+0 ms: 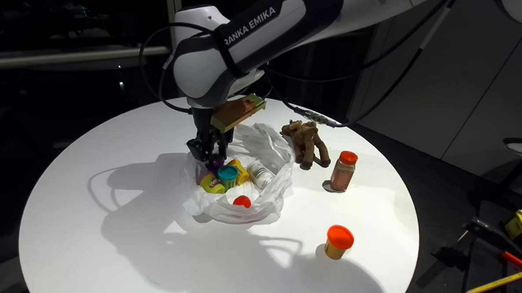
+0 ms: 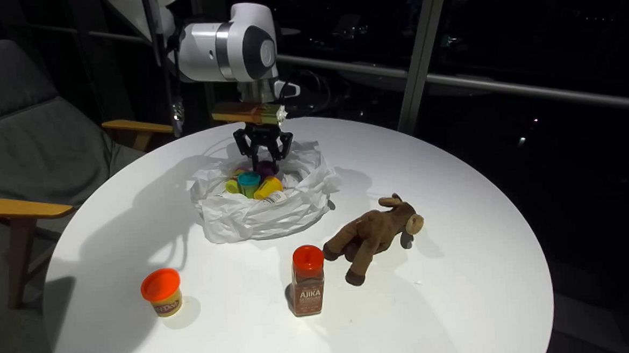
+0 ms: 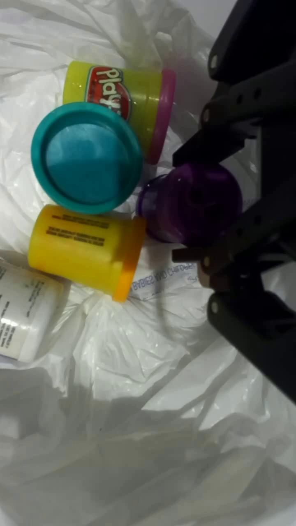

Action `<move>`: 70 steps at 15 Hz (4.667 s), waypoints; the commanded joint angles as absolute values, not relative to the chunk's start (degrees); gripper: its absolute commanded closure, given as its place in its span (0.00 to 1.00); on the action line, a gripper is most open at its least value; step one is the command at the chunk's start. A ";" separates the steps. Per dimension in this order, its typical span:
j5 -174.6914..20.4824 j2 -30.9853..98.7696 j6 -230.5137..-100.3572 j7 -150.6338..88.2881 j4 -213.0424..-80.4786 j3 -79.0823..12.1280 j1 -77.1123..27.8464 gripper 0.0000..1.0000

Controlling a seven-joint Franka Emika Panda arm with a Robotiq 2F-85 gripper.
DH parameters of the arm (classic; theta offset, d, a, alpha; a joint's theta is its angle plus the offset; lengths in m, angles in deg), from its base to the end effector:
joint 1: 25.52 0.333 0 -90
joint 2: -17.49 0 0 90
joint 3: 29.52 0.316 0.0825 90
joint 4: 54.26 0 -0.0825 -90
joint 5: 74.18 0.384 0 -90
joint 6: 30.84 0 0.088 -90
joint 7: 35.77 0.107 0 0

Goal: Remove the contents from the plastic.

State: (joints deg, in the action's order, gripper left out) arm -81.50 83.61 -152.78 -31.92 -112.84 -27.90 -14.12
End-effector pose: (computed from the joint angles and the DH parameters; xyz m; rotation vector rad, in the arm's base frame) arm 0.7511 0.1602 0.1239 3.0370 0.3263 -0.0541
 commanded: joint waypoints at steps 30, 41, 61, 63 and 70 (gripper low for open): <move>-82.95 41.84 -164.54 -3.41 -175.82 -36.30 -16.13 0.74; -82.21 59.03 -177.15 -6.40 -163.28 -37.23 -14.15 0.57; -85.92 52.37 -162.45 -16.48 -148.60 -31.20 -11.01 0.00; -85.63 57.62 -160.90 -19.55 -143.83 -29.99 -10.98 0.00; -84.22 71.83 -153.93 -25.15 -130.07 -29.19 -10.89 0.00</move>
